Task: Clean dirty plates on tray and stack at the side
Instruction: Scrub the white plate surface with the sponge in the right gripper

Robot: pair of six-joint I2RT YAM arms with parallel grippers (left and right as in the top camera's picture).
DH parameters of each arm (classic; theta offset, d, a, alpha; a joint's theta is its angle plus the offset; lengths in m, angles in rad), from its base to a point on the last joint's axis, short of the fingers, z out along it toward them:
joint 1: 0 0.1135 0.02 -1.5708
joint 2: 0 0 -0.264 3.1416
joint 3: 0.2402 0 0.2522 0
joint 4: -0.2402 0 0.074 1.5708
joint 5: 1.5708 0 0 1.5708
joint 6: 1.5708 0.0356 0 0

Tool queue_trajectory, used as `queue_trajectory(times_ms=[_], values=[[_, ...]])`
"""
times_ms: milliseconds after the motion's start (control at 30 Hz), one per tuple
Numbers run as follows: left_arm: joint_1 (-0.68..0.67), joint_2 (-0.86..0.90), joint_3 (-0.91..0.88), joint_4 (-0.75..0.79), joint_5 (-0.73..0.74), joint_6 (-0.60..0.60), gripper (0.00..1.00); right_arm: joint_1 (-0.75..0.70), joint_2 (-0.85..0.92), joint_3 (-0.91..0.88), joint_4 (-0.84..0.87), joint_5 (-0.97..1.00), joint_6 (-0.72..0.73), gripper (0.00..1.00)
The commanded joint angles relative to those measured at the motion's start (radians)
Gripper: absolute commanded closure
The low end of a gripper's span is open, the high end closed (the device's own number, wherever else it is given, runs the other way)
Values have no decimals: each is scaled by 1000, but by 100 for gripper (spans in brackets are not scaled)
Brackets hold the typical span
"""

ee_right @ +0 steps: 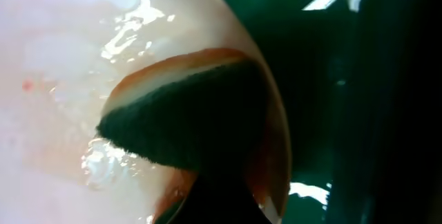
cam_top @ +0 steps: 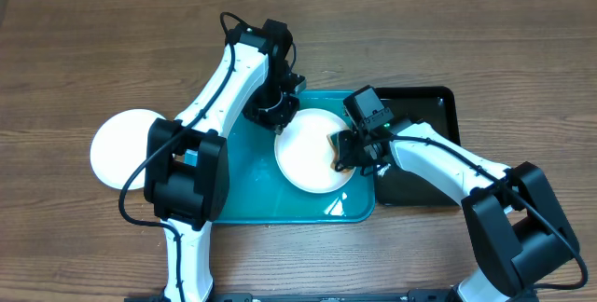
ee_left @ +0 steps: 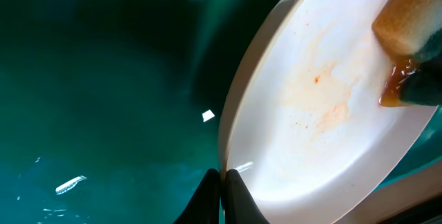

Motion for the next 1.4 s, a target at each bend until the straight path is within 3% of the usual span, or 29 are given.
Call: queue_trajectory(times_ms=[0,133,267,500,767,833,867,1000,1367], values=[[0,-17,-5,-23,3,-3,96,-5,4,-14,-36,140,138,96],[1,-17,-5,-53,-26,-16,96,-10,4,-13,-54,139,164,96],[6,-19,-4,-58,-102,-104,96,-10,4,-2,-91,139,164,96],[34,-47,-4,-38,-107,-215,96,-9,3,100,-225,140,161,96],[32,-55,-4,-29,24,-219,95,-9,3,150,-292,143,159,96],[30,-55,-4,-24,57,-225,65,-9,3,150,-301,148,159,96],[29,-55,-4,-22,68,-225,60,-9,3,149,-301,148,159,96],[20,-55,-5,-17,68,-237,55,-9,3,149,-300,146,151,96],[-13,-54,-115,90,64,-296,56,-8,3,149,-291,146,151,96]])
